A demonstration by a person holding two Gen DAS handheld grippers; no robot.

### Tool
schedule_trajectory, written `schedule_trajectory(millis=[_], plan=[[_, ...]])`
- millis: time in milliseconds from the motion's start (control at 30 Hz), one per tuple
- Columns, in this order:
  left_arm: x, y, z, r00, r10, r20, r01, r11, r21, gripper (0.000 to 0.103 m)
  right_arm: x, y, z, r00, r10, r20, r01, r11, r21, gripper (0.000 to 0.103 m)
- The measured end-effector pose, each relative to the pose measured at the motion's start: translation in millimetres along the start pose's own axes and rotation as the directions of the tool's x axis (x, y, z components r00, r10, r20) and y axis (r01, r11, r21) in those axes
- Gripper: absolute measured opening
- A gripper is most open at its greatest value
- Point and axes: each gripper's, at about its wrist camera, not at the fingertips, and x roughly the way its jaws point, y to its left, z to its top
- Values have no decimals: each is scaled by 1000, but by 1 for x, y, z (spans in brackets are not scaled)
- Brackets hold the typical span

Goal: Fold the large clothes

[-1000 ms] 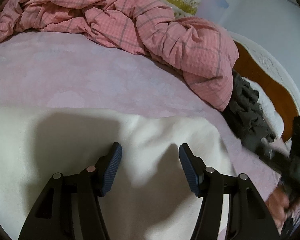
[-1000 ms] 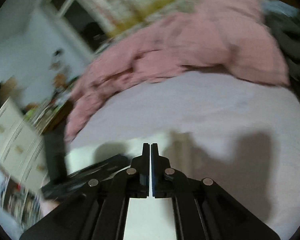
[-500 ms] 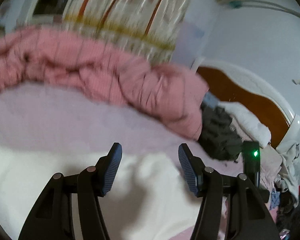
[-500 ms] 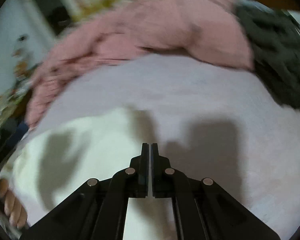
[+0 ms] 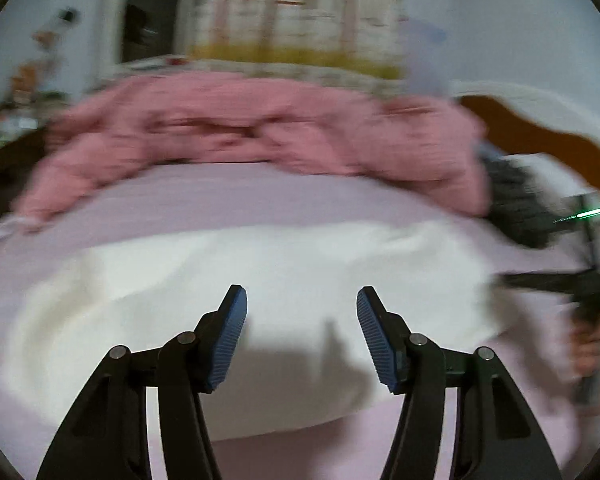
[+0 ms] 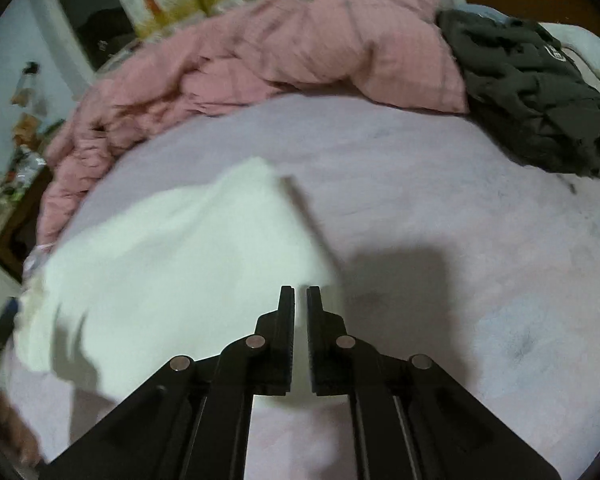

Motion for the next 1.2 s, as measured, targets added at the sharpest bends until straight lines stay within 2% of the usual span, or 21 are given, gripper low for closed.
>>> schedule_trajectory(millis=[67,133,200,233,333,367,433,500,600,633,733,767,800,833,867,933,967,1033,1067,1133,1200], plan=[[-10,34,-14,999,34,-1,-34,999,-37,55,-7,3,-14,999,50,7,-50,999,19,5],[-22,72,-29,999,46,-1,-45,989,-138,55,-9,8,-29,995,100,-14,-99,995,12,5],[-30,107,-45,999,45,1,-43,966,-254,55,-7,11,-47,992,126,-23,-126,992,11,6],[-30,124,-53,998,58,-9,-58,945,-321,56,-8,10,-58,990,141,-25,-141,990,28,12],[-27,168,-70,995,95,-37,-100,837,-538,62,-11,-8,-83,981,191,21,-192,970,150,34],[-27,181,-79,997,74,-36,-81,790,-608,62,-14,-12,-91,977,206,53,-212,960,183,40],[-27,196,-91,998,49,-25,-53,733,-678,62,-16,-18,-100,964,248,99,-265,934,238,55],[-25,199,-101,998,38,-42,-56,703,-709,62,-10,-31,-101,964,232,132,-263,909,323,58],[-21,204,-122,998,7,-64,-55,603,-796,57,11,-47,-100,972,212,103,-235,883,406,57],[-24,201,-127,998,9,-57,-51,584,-810,57,12,-47,-98,970,209,124,-241,881,407,58],[-28,193,-132,998,29,-60,-66,583,-810,60,20,-42,-86,975,129,183,-193,899,393,57],[-26,192,-131,998,32,-61,-68,587,-807,62,32,-40,-80,981,118,156,-171,904,391,51],[-21,193,-128,998,26,-62,-65,594,-802,65,37,-37,-76,984,111,137,-156,911,383,42],[-14,196,-124,998,21,-67,-67,598,-799,66,41,-36,-73,985,111,135,-155,913,377,18],[-9,203,-122,998,25,-60,-64,599,-798,65,45,-39,-72,978,155,136,-197,898,393,6],[-1,215,-115,996,77,-45,-81,592,-802,47,49,-52,-71,965,212,152,-258,855,449,4],[0,223,-116,995,94,-34,-82,577,-813,23,49,-56,-69,961,221,164,-273,843,463,4],[-3,236,-119,998,58,14,-19,538,-843,12,41,-58,-66,964,203,174,-262,849,459,4],[-8,237,-115,998,60,26,-12,556,-831,11,34,-54,-64,965,177,195,-245,874,420,3],[-27,230,-99,990,125,73,-26,649,-761,11,11,-40,-58,953,95,287,-187,931,312,3],[-39,220,-86,979,188,77,-81,710,-700,10,-7,-27,-51,936,50,350,-136,964,227,3]])
